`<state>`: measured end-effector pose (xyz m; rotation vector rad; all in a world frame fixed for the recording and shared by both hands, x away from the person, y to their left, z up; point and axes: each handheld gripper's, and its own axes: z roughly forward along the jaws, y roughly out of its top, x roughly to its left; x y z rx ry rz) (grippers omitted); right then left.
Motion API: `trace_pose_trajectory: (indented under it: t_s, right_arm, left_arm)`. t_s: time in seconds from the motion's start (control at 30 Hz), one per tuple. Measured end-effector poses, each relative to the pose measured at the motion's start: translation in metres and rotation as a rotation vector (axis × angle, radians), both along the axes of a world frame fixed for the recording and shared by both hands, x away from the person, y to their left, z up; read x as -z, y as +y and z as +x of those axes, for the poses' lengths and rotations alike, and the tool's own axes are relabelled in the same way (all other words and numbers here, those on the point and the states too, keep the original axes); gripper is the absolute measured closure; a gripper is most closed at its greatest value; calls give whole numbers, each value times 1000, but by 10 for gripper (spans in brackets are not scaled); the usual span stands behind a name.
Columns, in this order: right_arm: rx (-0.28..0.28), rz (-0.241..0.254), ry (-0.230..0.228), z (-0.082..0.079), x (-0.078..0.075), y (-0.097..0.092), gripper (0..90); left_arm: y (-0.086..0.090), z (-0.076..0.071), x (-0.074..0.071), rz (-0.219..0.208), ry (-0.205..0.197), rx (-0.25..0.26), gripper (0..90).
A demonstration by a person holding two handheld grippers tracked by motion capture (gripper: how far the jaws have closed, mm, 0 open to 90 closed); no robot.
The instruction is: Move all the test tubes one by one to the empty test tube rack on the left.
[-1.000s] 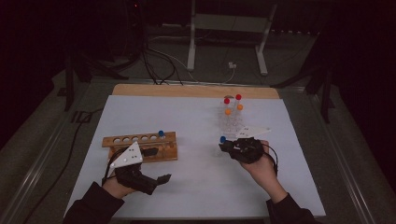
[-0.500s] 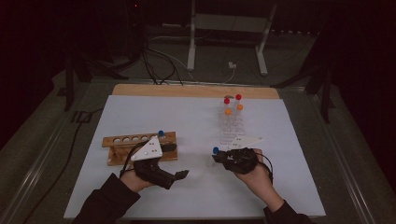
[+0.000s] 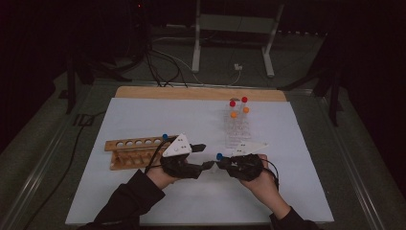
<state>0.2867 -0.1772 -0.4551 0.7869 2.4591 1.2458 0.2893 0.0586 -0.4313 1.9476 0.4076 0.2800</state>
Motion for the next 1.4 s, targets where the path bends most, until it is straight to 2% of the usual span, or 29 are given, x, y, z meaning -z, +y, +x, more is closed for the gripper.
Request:
trace_pose_trajectory:
  t_s: [0.2,0.27,0.47,0.73,1.0,1.1,1.13,1.17,1.4]
  right_arm:
    - [-1,3,0,0,0,0,774]
    - [-3,4,2,0,0,0,774]
    - [-3,7,2,0,0,-1,774]
    - [-2,7,3,0,-1,-1,774]
    - [3,9,-2,0,-1,-2,774]
    - [-5,19,-4,0,-2,-2,763]
    - [-9,24,-2,0,-2,-3,739]
    - [-5,30,-3,0,-2,-3,691]
    - [16,44,-23,0,-3,-5,510]
  left_arm:
    - [-13,4,5,16,-3,4,532]
    - [-16,4,6,12,6,11,571]
    - [-21,8,10,39,-4,3,662]
    - [-27,13,14,39,14,8,719]
    - [-28,13,14,42,-6,1,769]
    - [-27,11,12,45,-30,1,774]
    - [-26,10,11,49,-44,-6,774]
    - [-25,10,9,50,-46,-8,775]
    - [-6,10,-8,41,-77,-38,775]
